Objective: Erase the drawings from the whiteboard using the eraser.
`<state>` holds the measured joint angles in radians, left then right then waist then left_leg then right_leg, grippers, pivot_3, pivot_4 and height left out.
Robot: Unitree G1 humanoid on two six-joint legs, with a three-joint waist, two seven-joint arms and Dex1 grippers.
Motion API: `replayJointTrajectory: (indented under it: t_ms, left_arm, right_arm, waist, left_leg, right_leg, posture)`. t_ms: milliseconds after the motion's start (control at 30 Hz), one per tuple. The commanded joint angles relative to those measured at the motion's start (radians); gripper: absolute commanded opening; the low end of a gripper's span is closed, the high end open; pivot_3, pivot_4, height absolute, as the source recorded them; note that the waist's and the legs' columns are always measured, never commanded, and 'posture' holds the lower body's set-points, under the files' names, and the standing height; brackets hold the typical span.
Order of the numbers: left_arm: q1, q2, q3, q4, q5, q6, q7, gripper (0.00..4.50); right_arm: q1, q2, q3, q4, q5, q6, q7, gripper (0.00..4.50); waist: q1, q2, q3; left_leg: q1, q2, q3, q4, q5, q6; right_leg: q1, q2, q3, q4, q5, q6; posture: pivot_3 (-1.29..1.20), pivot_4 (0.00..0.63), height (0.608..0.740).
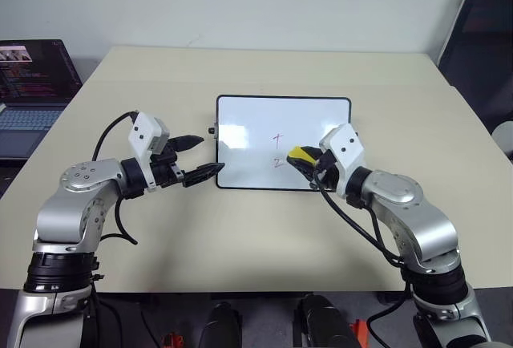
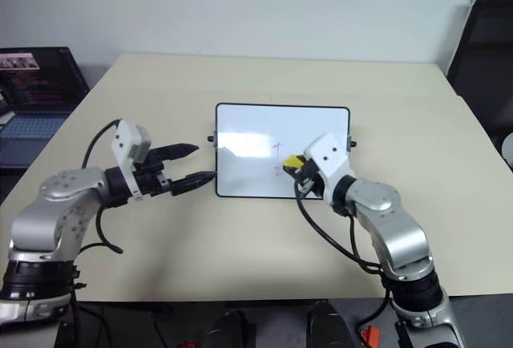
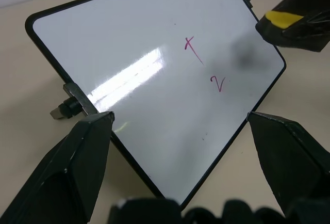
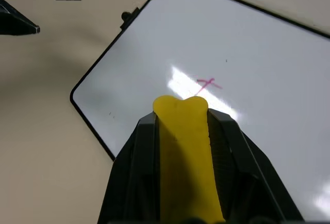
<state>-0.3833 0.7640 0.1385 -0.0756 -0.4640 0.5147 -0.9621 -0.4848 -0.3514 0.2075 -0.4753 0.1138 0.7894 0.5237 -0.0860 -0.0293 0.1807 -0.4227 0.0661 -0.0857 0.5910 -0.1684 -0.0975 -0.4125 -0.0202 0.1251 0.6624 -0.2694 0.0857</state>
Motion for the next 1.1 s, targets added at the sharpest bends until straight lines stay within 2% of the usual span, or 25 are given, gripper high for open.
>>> replayJointTrajectory:
  t_ms: [33, 333, 467, 600, 667, 967, 1067, 1100]
  left_arm:
    - [0.001, 0.027, -0.018, -0.03, 0.029, -0.03, -0.017, 4.5]
    - [-0.008, 0.048, -0.061, -0.029, 0.028, -0.024, -0.091, 4.5]
    - [-0.009, 0.04, -0.058, -0.049, 0.003, -0.009, -0.102, 4.5]
    - [-0.008, 0.043, -0.059, -0.045, 0.009, -0.014, -0.104, 4.5]
    - [-0.007, 0.041, -0.059, -0.046, 0.011, -0.016, -0.102, 4.5]
    - [-0.008, 0.035, -0.054, -0.043, 0.0, -0.008, -0.095, 4.5]
    - [-0.01, 0.033, -0.055, -0.041, 0.0, -0.009, -0.096, 4.5]
    - [-0.011, 0.033, -0.055, -0.04, 0.001, -0.01, -0.097, 4.5]
  right_arm:
    - [-0.058, -0.004, 0.066, 0.047, -0.063, -0.097, -0.015, 0.97]
    - [-0.307, 0.091, 0.127, 0.36, -0.181, -0.201, -0.09, 0.97]
    - [-0.35, 0.111, 0.137, 0.472, -0.222, -0.254, -0.107, 0.97]
    - [-0.358, 0.106, 0.168, 0.563, -0.266, -0.29, -0.085, 0.97]
    - [-0.343, 0.062, 0.217, 0.594, -0.312, -0.304, -0.046, 0.97]
    - [-0.267, -0.044, 0.289, 0.525, -0.383, -0.317, 0.082, 0.97]
    - [-0.274, -0.034, 0.289, 0.53, -0.412, -0.321, 0.07, 0.97]
    - [-0.293, -0.017, 0.269, 0.556, -0.433, -0.337, 0.011, 0.97]
  waist:
    - [0.0, 0.0, 0.0]
    - [0.0, 0.0, 0.001]
    - [0.004, 0.0, 0.001]
    - [0.003, 0.0, 0.001]
    - [0.002, 0.0, 0.001]
    - [0.005, -0.001, 0.001]
    - [0.004, -0.001, 0.0]
    - [0.004, -0.001, 0.0]
  left_leg:
    - [0.0, 0.0, 0.0, 0.0, 0.0, 0.0]
    - [-0.003, 0.0, 0.0, 0.0, 0.0, 0.0]
    - [-0.004, 0.0, 0.0, -0.001, 0.0, 0.0]
    - [-0.008, 0.0, 0.0, -0.001, 0.0, 0.0]
    - [-0.008, 0.0, 0.0, -0.001, 0.0, 0.0]
    - [-0.008, 0.0, 0.0, 0.002, 0.0, 0.0]
    - [-0.006, 0.0, 0.0, 0.003, 0.001, 0.001]
    - [-0.006, 0.0, 0.0, 0.003, 0.001, 0.001]
  right_leg:
    - [0.0, 0.0, 0.0, 0.0, 0.0, 0.0]
    - [-0.003, 0.0, 0.0, 0.001, 0.0, 0.0]
    - [-0.004, 0.0, -0.001, 0.0, 0.002, 0.003]
    - [-0.008, 0.0, -0.001, 0.001, 0.005, 0.001]
    - [-0.008, 0.0, -0.001, 0.001, 0.005, 0.001]
    - [-0.007, 0.0, -0.001, 0.002, 0.003, 0.001]
    - [-0.006, 0.0, 0.0, 0.002, 0.004, 0.0]
    - [-0.006, 0.0, 0.0, 0.002, 0.004, -0.001]
  posture:
    - [0.0, 0.15, 0.74]
    - [0.0, 0.15, 0.74]
    - [0.0, 0.15, 0.74]
    - [0.0, 0.15, 0.74]
    - [0.0, 0.15, 0.74]
    - [0.0, 0.15, 0.74]
    - [0.0, 0.15, 0.74]
    - [0.0, 0.15, 0.74]
